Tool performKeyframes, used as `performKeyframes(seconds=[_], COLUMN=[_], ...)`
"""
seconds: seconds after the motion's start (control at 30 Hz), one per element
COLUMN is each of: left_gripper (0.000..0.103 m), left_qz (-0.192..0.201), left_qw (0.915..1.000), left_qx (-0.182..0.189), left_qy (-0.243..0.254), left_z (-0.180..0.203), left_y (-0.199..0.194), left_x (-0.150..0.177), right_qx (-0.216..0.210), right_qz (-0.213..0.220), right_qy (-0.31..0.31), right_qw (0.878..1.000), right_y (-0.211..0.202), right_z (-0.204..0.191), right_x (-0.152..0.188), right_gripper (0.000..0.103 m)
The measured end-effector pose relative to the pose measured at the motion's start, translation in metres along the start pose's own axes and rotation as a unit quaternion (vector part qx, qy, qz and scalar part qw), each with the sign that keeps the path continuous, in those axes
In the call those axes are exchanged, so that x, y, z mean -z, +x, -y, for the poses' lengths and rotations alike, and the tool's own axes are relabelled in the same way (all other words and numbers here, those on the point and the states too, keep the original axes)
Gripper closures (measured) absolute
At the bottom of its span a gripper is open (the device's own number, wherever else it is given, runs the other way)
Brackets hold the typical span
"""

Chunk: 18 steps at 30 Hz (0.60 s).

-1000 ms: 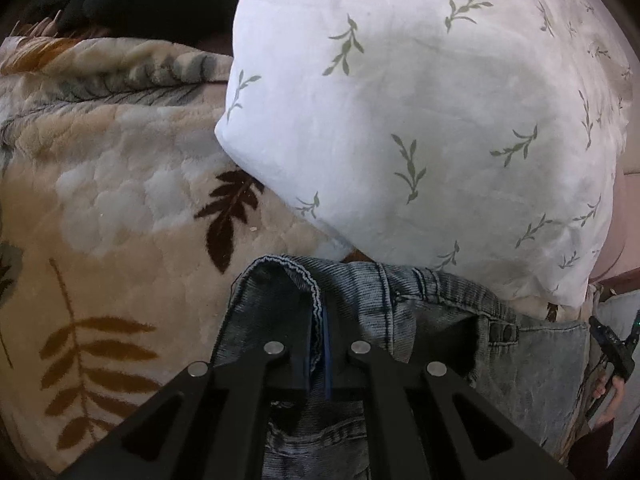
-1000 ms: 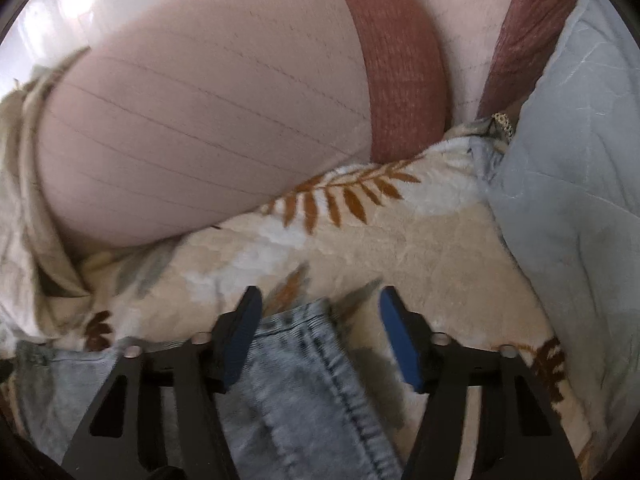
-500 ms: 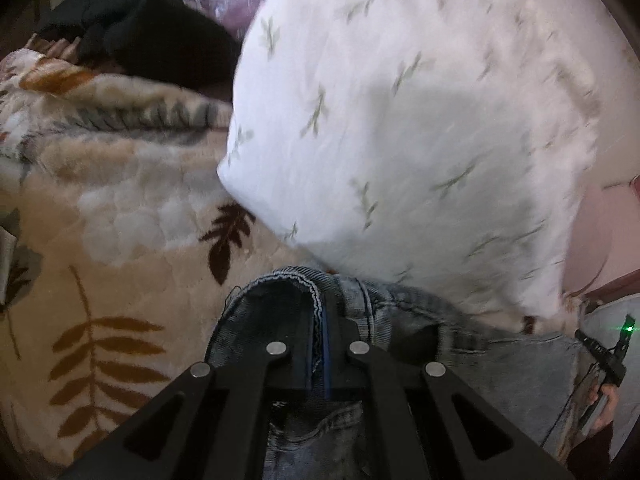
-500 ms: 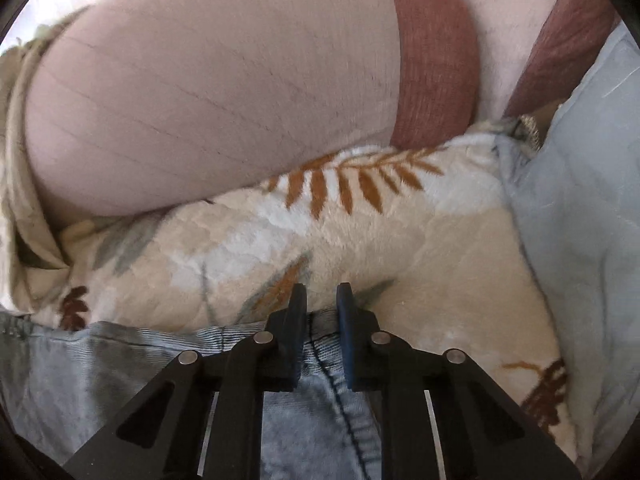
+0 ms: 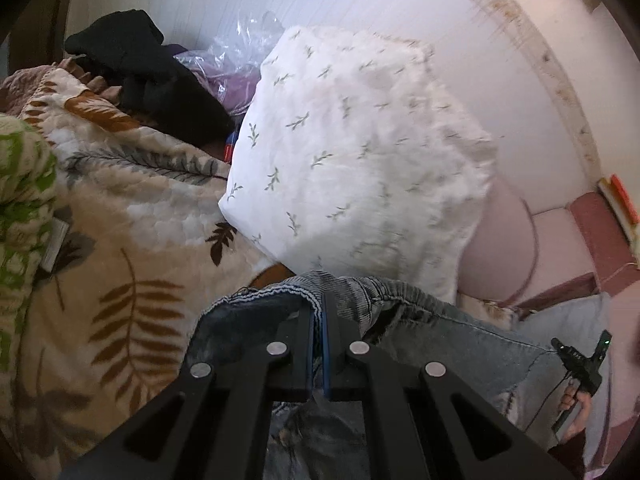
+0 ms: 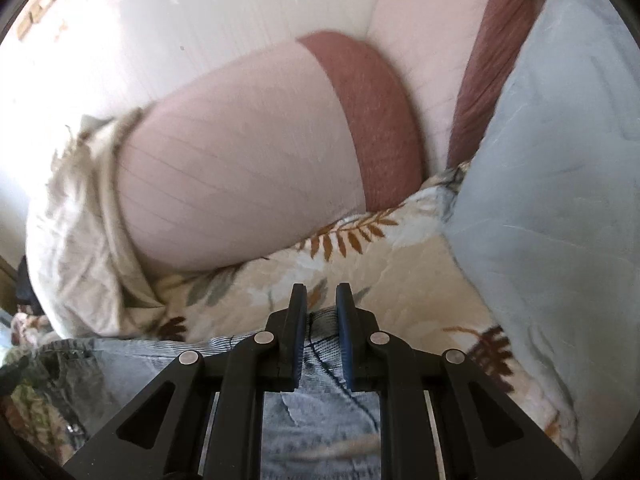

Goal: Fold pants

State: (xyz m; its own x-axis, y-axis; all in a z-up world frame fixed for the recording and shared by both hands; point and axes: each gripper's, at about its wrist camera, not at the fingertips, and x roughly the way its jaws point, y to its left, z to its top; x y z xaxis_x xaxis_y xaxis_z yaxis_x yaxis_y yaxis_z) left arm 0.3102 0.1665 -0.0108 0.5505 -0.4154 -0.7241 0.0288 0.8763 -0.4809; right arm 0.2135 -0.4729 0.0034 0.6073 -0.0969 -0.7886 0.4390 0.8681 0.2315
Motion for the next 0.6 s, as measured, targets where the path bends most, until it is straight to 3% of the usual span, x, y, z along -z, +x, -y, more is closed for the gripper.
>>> performKeyframes(seconds=[0.23,0.43,0.6], left_gripper=[0.099,0.099,0.099], left_qz=[0.008,-0.005,-0.033], left_qw=[0.9998,0.9996,0.9990], left_qx=[0.019,0.022,0.016], left_qy=[-0.001,-0.016,-0.025], left_z=[0.000,-0.035,-0.063], left_y=[-0.048,-0.080,-0.079], left_x=[0.043,0.092,0.143], right_qx=[-0.014,-0.025,-0.043], right_qz=[0.014,0.001,-0.018], right_qy=[0.023,0.047,0.066], right_qw=[1.000,0.999,0.997], right_y=[-0.051,-0.087,-0.102], right_z=[0.017,0.051,0.078], right_x=[0.036,0.094,0.144], right_gripper=[0.090,0.090,0.090])
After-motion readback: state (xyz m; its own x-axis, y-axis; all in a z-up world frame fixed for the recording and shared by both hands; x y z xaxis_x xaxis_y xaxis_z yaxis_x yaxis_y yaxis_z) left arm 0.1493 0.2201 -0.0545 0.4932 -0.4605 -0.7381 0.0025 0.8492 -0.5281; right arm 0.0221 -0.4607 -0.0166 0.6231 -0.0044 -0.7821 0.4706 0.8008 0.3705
